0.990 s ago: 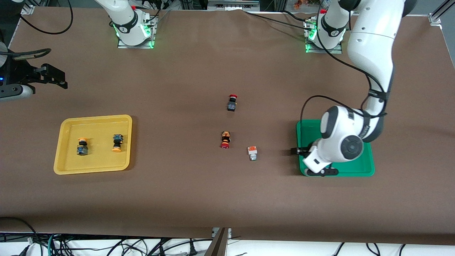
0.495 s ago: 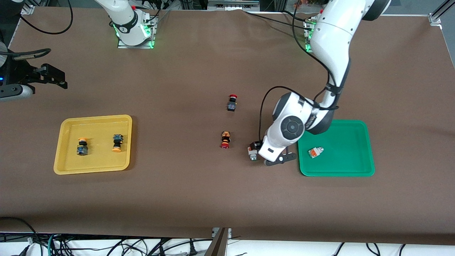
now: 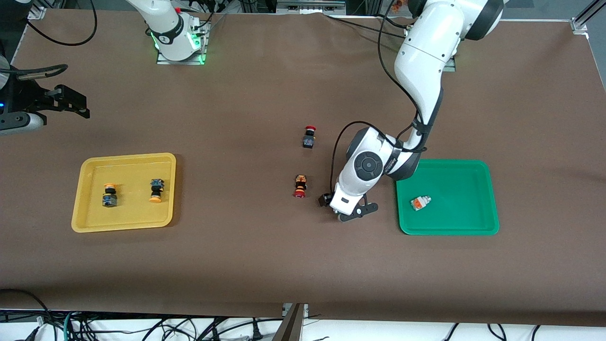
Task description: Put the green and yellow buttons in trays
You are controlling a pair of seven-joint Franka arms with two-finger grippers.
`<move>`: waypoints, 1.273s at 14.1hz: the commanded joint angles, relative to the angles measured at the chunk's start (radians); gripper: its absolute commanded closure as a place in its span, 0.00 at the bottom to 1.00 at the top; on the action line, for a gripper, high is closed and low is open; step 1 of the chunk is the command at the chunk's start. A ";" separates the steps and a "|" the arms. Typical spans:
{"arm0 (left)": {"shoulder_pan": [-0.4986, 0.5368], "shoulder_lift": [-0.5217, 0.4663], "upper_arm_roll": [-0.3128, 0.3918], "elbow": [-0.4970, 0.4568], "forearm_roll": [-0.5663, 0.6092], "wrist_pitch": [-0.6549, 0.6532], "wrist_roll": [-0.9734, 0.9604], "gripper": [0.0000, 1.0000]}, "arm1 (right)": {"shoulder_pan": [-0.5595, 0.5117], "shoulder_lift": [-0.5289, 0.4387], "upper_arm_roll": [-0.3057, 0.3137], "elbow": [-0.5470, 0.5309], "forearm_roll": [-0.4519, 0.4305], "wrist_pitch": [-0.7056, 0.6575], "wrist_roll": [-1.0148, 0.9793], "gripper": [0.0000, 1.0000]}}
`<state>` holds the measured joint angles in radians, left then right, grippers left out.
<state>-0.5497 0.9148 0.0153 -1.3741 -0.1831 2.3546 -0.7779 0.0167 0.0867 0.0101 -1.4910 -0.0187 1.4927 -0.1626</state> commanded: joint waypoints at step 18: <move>0.069 -0.114 0.054 0.018 0.086 -0.274 0.326 1.00 | -0.012 0.008 0.010 0.020 -0.012 -0.003 0.000 0.00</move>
<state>-0.5221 0.8777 0.0636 -1.3342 -0.1377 2.1859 -0.5479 0.0163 0.0868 0.0101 -1.4910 -0.0187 1.4937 -0.1625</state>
